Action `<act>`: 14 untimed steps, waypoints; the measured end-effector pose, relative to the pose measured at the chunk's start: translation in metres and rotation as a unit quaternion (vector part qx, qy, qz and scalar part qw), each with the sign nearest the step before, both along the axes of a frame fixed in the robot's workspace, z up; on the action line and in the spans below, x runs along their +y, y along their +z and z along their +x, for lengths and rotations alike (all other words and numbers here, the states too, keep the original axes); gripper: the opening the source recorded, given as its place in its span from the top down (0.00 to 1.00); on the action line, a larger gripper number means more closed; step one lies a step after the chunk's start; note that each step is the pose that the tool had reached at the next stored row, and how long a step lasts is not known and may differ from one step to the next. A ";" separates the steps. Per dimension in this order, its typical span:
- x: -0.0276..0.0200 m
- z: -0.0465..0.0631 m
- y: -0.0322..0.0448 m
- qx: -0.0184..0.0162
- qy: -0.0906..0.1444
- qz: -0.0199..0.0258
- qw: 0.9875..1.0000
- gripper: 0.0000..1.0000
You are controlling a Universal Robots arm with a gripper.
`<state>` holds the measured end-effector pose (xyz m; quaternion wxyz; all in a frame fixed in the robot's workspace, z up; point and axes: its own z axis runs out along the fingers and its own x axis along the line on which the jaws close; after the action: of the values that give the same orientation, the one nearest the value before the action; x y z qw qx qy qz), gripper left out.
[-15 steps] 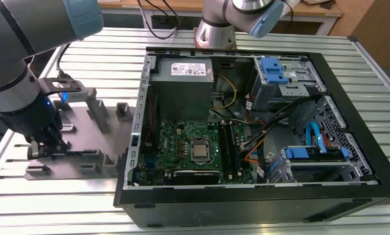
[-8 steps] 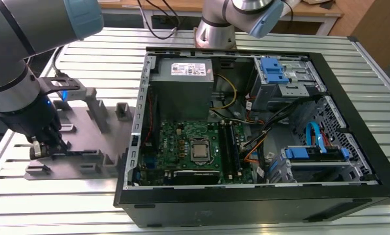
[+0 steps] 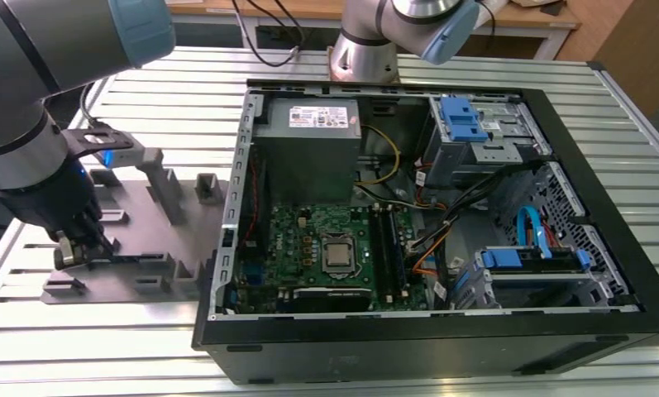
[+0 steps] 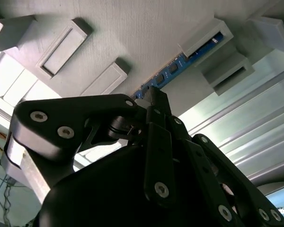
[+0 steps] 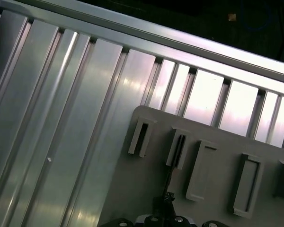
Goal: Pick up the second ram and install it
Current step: 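Pick up the second ram and move it above second insertion slot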
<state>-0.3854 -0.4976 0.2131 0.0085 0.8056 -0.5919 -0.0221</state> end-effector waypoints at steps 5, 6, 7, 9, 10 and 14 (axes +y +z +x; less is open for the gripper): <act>0.0000 0.000 -0.0001 0.000 0.021 0.000 1.000 0.93; 0.0000 0.000 -0.0001 0.000 0.026 0.000 1.000 0.93; 0.0000 0.000 -0.0001 0.000 0.030 0.000 1.000 0.93; 0.0000 0.000 -0.0001 0.000 0.038 0.000 0.999 0.93; 0.0000 0.000 -0.0001 0.000 0.041 0.000 0.999 0.93; 0.0000 0.000 -0.0001 0.000 0.056 0.000 0.998 0.93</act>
<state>-0.3855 -0.4976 0.2129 0.0097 0.8376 -0.5457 -0.0216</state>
